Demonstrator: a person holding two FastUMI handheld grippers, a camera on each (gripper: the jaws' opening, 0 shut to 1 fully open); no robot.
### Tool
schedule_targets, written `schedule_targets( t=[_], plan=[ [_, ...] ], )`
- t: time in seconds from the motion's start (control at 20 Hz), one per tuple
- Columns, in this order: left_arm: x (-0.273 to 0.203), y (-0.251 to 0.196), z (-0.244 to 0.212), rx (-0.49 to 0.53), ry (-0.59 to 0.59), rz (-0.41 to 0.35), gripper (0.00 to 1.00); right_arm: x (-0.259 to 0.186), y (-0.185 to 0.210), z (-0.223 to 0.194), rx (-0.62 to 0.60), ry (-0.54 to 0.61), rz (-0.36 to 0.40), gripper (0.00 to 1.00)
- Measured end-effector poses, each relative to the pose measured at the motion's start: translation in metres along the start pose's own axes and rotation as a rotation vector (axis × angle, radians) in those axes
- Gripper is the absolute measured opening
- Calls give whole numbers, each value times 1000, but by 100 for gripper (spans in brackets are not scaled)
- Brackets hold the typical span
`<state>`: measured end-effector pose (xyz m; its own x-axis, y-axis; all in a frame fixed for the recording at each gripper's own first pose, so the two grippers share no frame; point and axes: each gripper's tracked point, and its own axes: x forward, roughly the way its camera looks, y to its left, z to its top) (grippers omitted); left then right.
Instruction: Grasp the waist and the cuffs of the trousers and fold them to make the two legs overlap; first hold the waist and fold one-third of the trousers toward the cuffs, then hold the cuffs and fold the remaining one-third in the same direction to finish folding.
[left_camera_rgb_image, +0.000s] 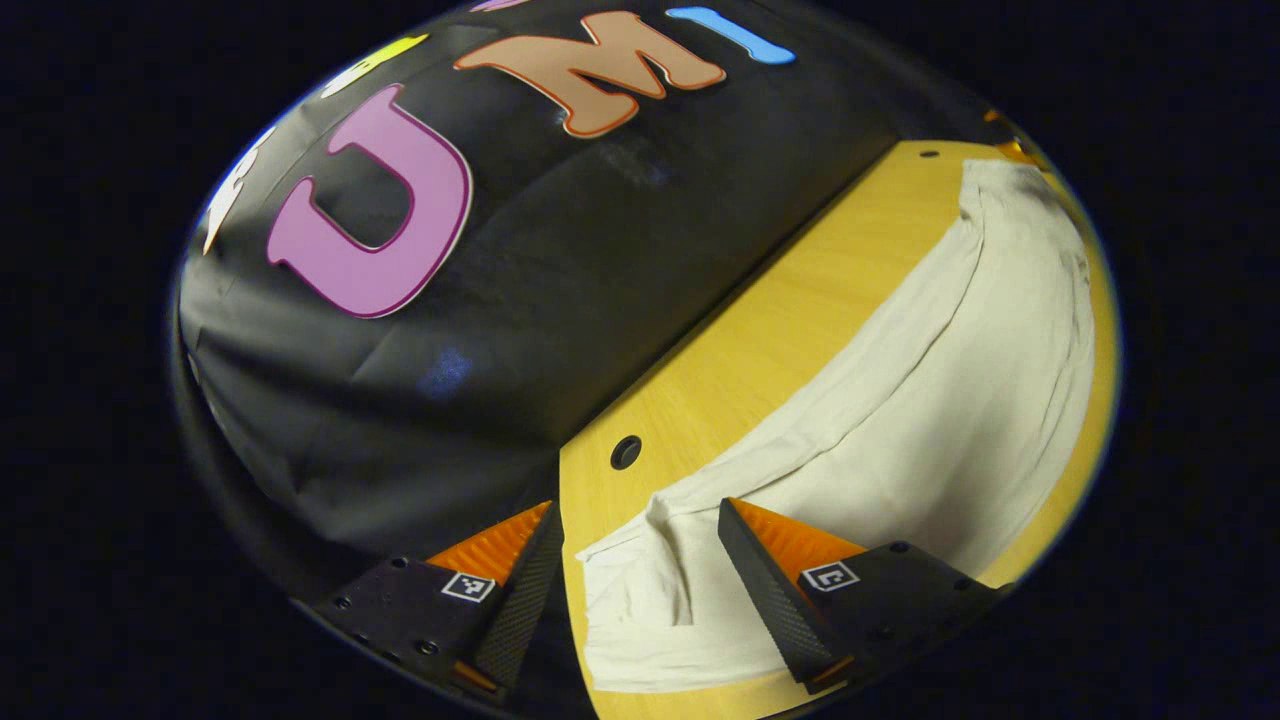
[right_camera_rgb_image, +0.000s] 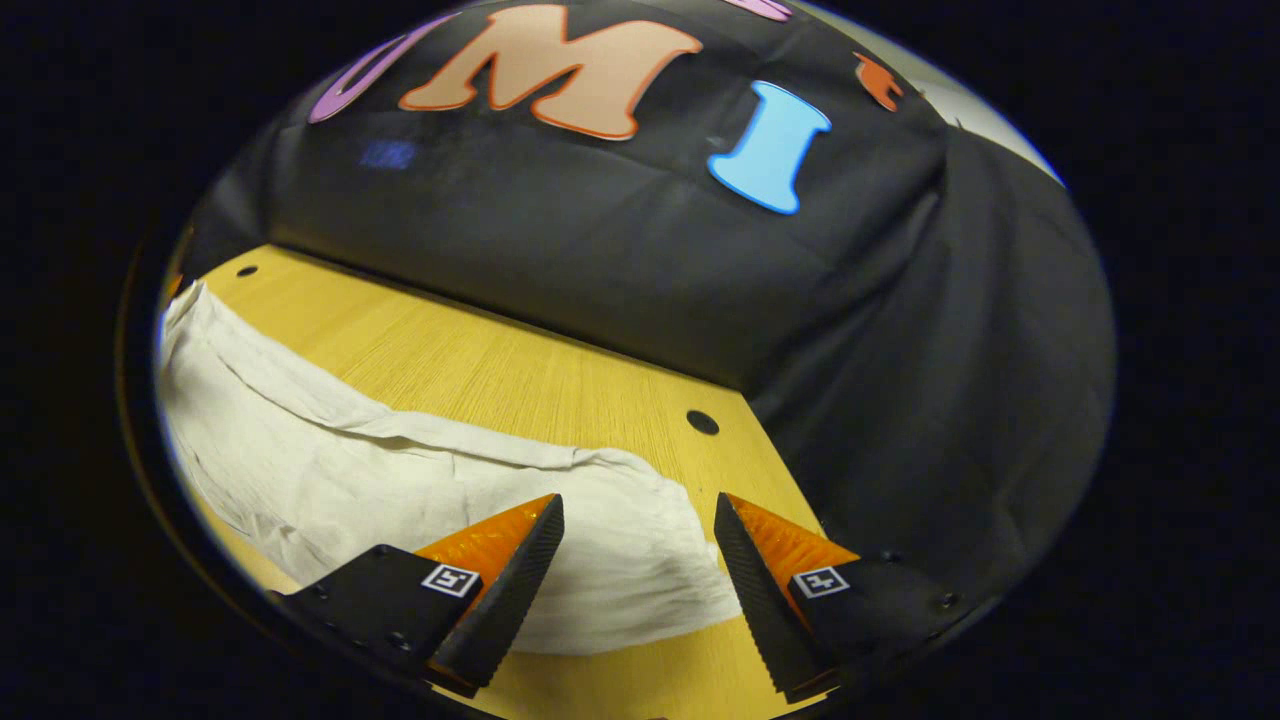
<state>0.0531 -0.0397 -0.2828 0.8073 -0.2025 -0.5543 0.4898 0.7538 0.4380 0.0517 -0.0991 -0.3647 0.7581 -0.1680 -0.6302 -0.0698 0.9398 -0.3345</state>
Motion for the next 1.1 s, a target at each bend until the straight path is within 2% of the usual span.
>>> schedule_targets(
  t=[0.2,0.5,0.9,0.95,1.0,1.05,1.1],
  plan=[
    [-31,-28,50,-166,-135,-69,95,-4,-28,-29,190,77,-27,98],
    [-57,-49,86,-340,-191,-152,96,4,-45,-56,401,151,-56,100],
    [-73,-46,81,-382,-136,-100,96,24,-43,-104,695,312,-61,96],
    [-75,-46,79,-391,-128,-93,96,26,-40,-105,725,323,-52,92],
    [-78,-46,78,-399,-120,-85,96,27,-39,-106,747,332,-44,92],
    [-79,-48,79,-405,-114,-77,96,30,-36,-110,762,357,-34,86],
    [-80,-49,80,-405,-110,-72,96,32,-31,-115,765,376,-21,92]
  ],
)
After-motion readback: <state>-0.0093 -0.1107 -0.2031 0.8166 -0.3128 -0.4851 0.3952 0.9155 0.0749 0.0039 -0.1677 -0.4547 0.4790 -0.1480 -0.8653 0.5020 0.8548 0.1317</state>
